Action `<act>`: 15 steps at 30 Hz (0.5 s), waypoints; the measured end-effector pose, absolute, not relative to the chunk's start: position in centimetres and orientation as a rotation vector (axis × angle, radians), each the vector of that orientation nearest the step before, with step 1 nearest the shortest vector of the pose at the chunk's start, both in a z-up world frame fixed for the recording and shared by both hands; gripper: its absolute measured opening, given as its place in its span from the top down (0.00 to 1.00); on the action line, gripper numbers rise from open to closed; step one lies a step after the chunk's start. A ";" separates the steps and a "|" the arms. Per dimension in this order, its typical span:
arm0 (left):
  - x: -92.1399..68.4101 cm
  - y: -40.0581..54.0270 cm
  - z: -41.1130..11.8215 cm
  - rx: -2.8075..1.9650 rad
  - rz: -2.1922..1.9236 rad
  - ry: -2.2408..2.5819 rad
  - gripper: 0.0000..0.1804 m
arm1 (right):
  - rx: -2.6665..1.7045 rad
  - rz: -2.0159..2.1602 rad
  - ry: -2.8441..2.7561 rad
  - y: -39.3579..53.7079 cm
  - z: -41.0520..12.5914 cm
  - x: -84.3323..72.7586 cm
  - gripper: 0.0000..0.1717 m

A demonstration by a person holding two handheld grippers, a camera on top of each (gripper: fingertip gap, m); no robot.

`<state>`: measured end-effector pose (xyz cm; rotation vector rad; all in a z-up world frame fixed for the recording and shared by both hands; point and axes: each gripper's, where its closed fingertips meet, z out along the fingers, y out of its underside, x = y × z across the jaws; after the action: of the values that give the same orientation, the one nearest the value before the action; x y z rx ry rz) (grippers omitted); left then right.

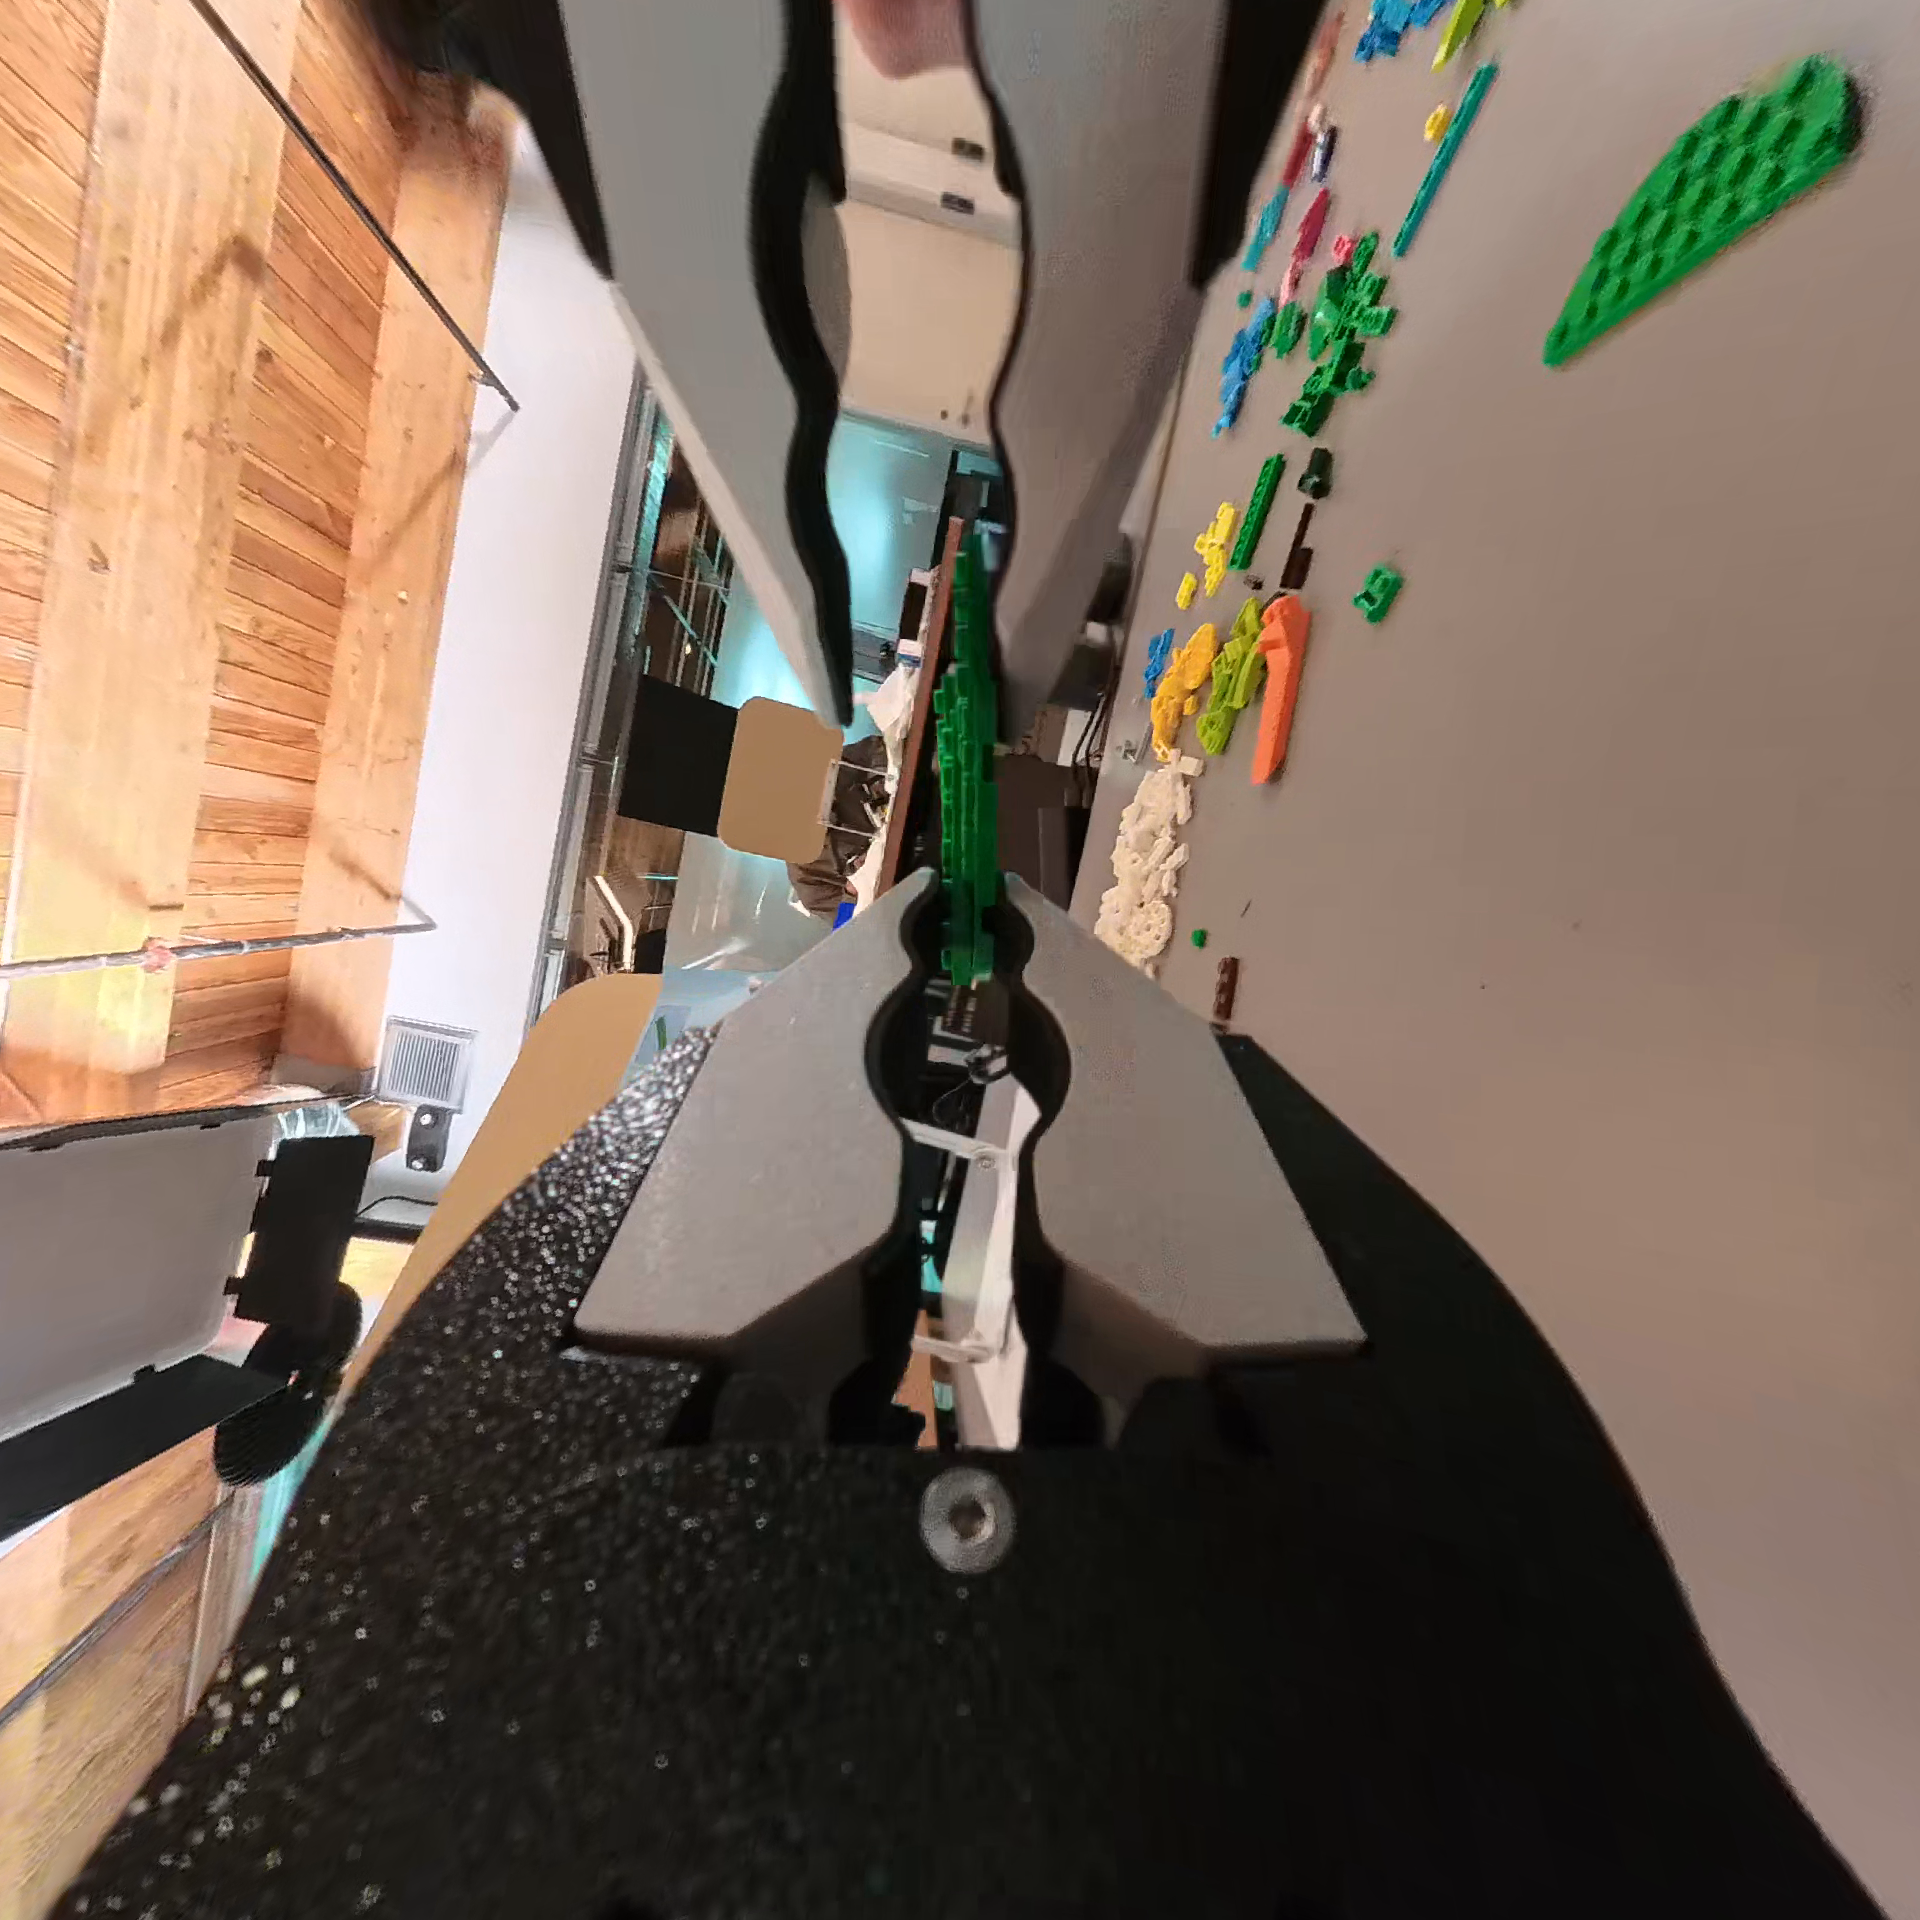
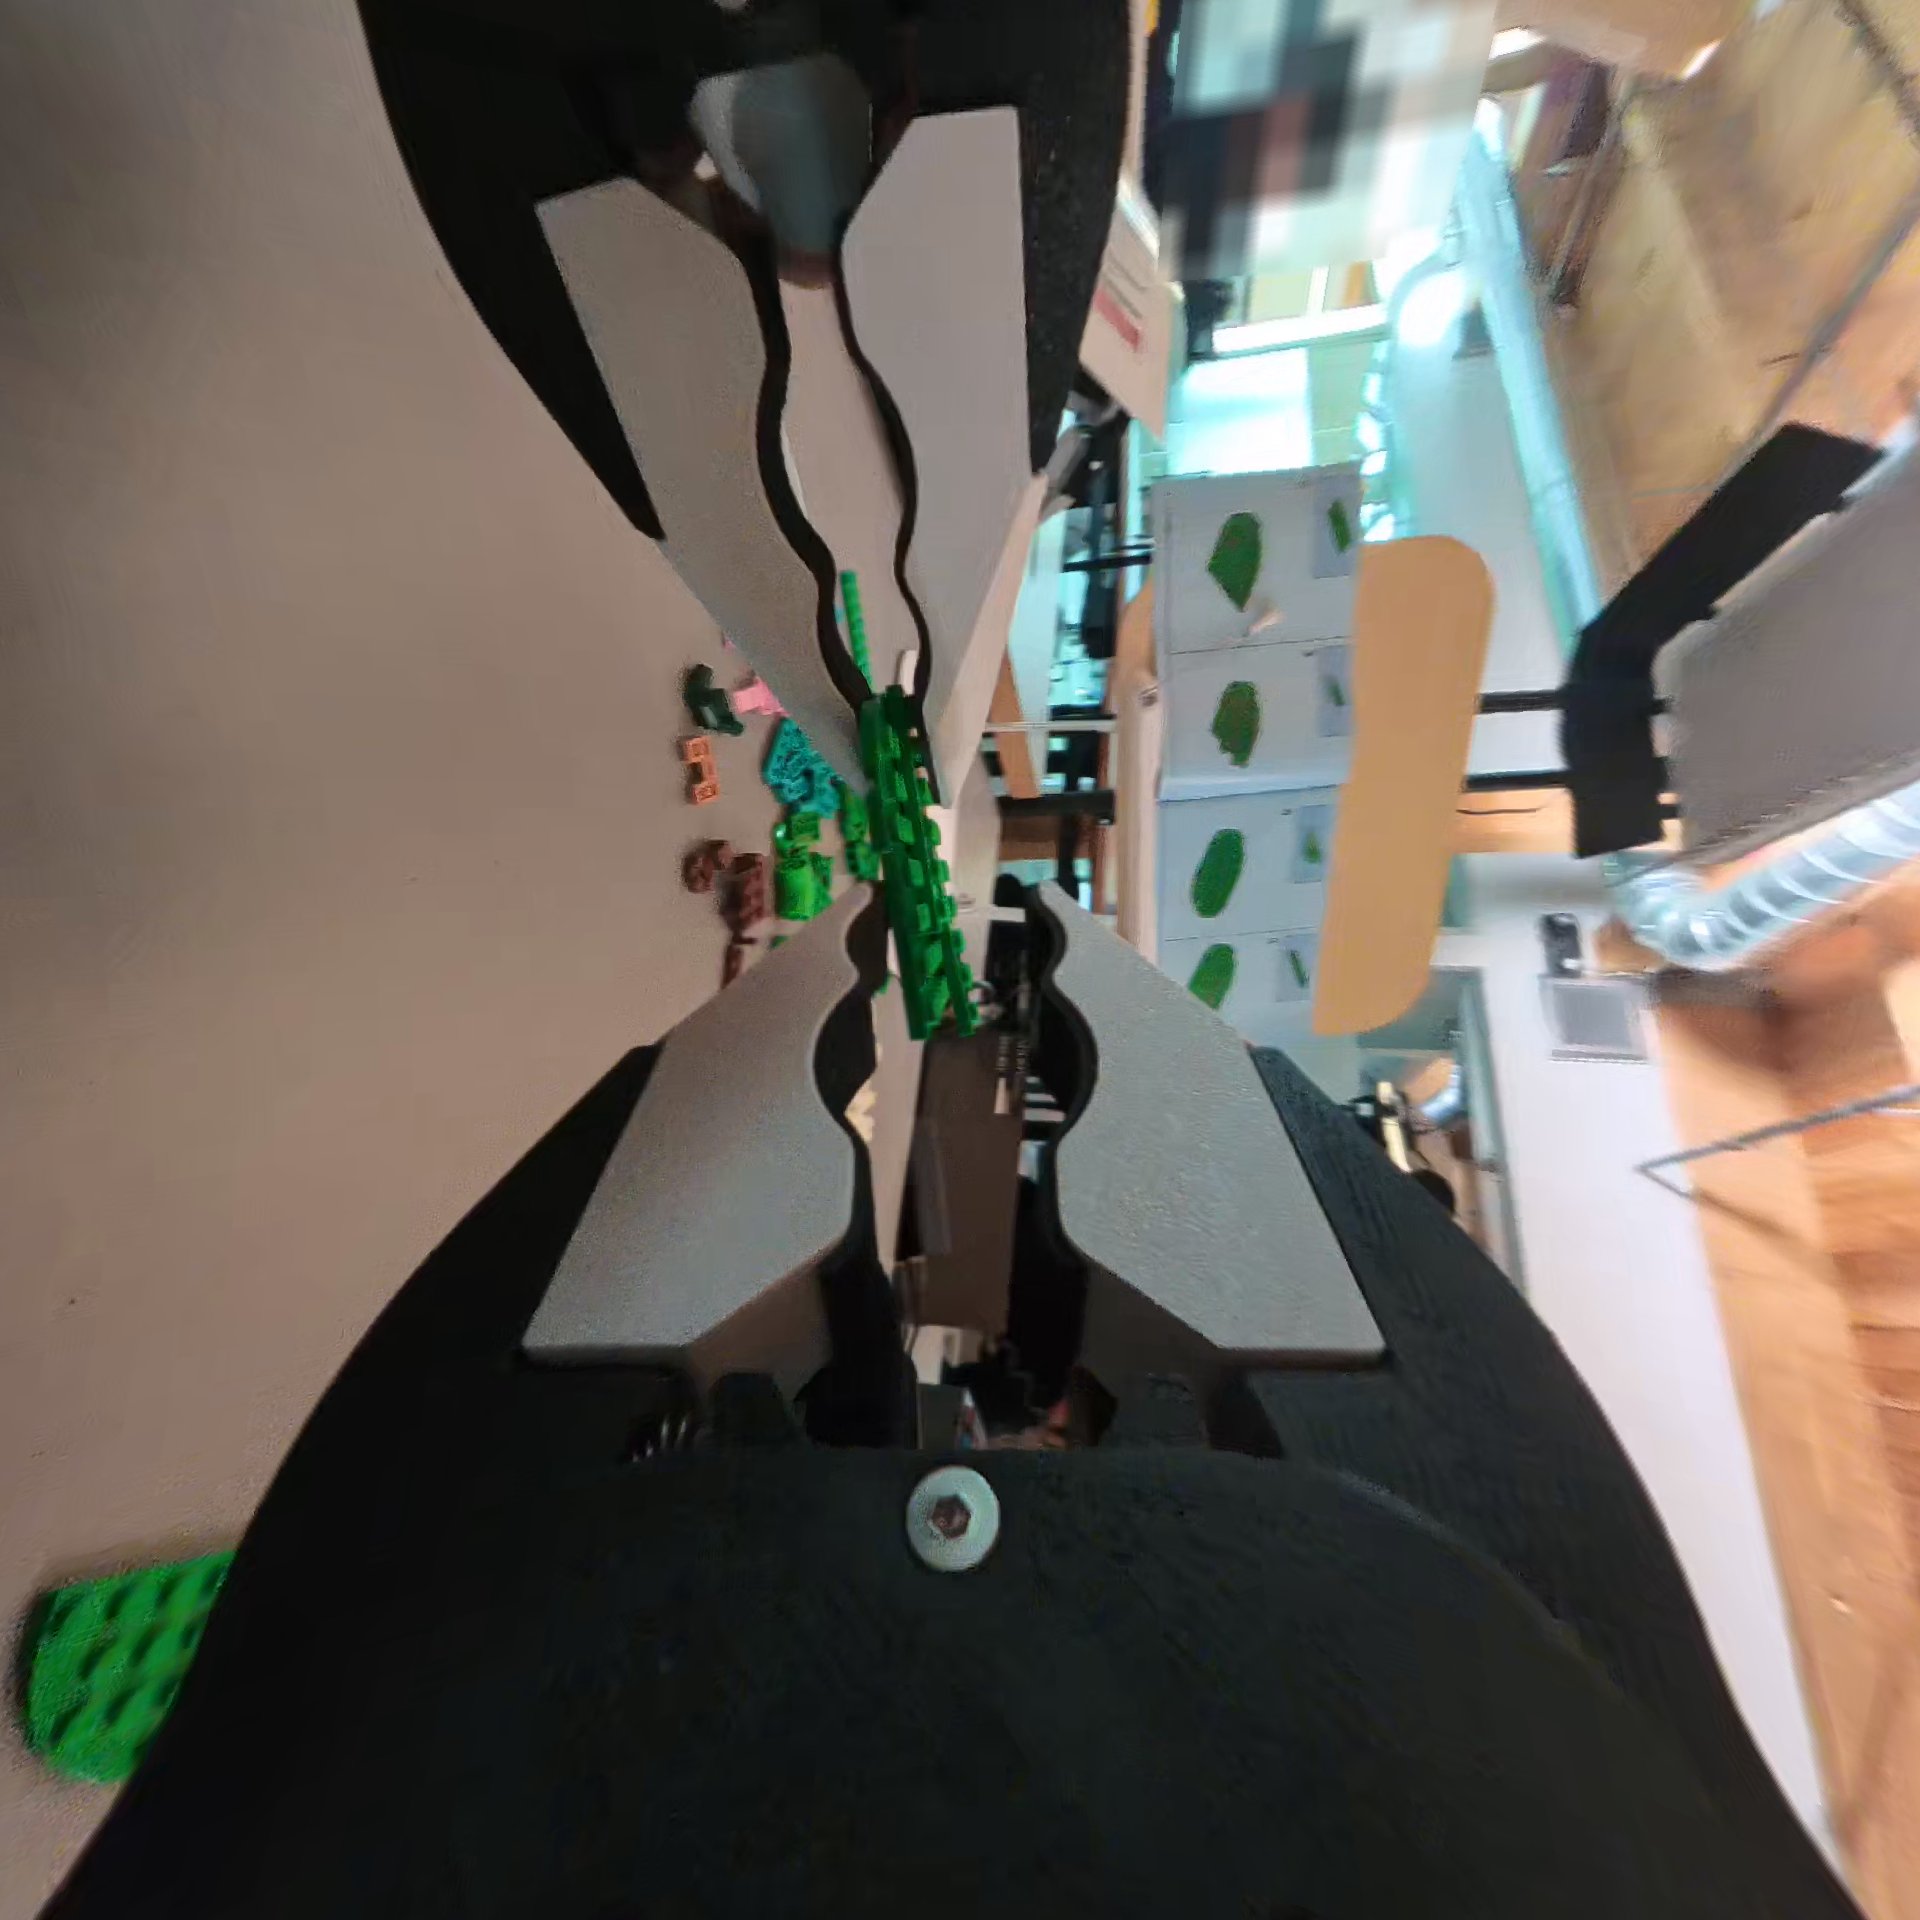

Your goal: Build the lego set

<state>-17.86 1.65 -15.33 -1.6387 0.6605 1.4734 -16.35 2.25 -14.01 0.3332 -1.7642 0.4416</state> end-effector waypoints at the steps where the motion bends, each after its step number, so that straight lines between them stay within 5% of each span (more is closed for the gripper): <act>1: -17.7 1.7 -15.1 -1.619 1.459 0.647 0.97 | 0.334 0.458 -1.767 2.2 -14.2 -16.1 0.95; 10: -14.2 1.9 -13.1 -1.435 0.882 0.526 0.81 | 0.322 1.218 -1.803 2.2 -12.1 -12.1 0.98; 15: -12.3 2.1 -13.3 -1.409 0.615 0.505 0.88 | 0.309 1.512 -1.844 2.3 -11.8 -10.5 0.98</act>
<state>-12.32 2.10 -13.26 -1.4091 0.5048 0.6147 -10.50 2.28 -11.76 0.3087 -1.8440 1.5119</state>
